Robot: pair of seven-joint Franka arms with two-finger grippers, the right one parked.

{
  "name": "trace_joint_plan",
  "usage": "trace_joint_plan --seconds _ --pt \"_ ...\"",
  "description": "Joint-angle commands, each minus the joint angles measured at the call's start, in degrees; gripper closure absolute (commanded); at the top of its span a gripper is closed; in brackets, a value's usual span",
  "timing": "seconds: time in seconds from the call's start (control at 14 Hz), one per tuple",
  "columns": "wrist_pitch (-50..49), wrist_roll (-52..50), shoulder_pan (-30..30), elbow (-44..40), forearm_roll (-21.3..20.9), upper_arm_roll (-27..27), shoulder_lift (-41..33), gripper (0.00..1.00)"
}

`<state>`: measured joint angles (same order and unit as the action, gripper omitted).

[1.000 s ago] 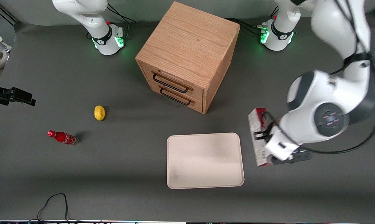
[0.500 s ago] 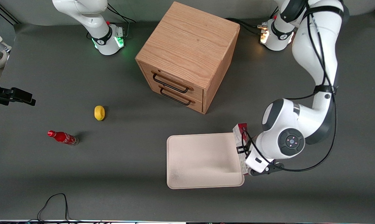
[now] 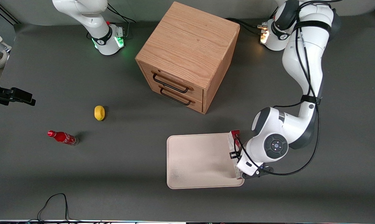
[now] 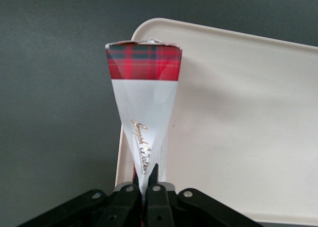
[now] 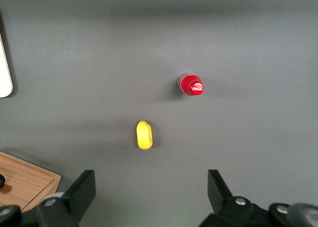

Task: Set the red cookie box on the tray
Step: 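Lower the cookie box onto the tray and open the left gripper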

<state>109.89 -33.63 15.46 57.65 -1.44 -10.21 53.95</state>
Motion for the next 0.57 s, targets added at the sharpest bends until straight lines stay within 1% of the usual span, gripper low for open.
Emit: trace_joint_plan --seconds 0.0,0.36,0.43,0.5 --pt "1.0 -1.2 1.3 -2.4 -0.7 1.4 1.6 1.00" --pt "2.3 -1.2 2.0 -2.2 -1.4 1.5 2.1 1.00" --pt "2.3 -1.2 1.9 -2.1 -1.5 1.5 2.1 0.70" --pt "2.4 -1.2 1.9 -2.0 -1.5 1.5 2.0 0.02"
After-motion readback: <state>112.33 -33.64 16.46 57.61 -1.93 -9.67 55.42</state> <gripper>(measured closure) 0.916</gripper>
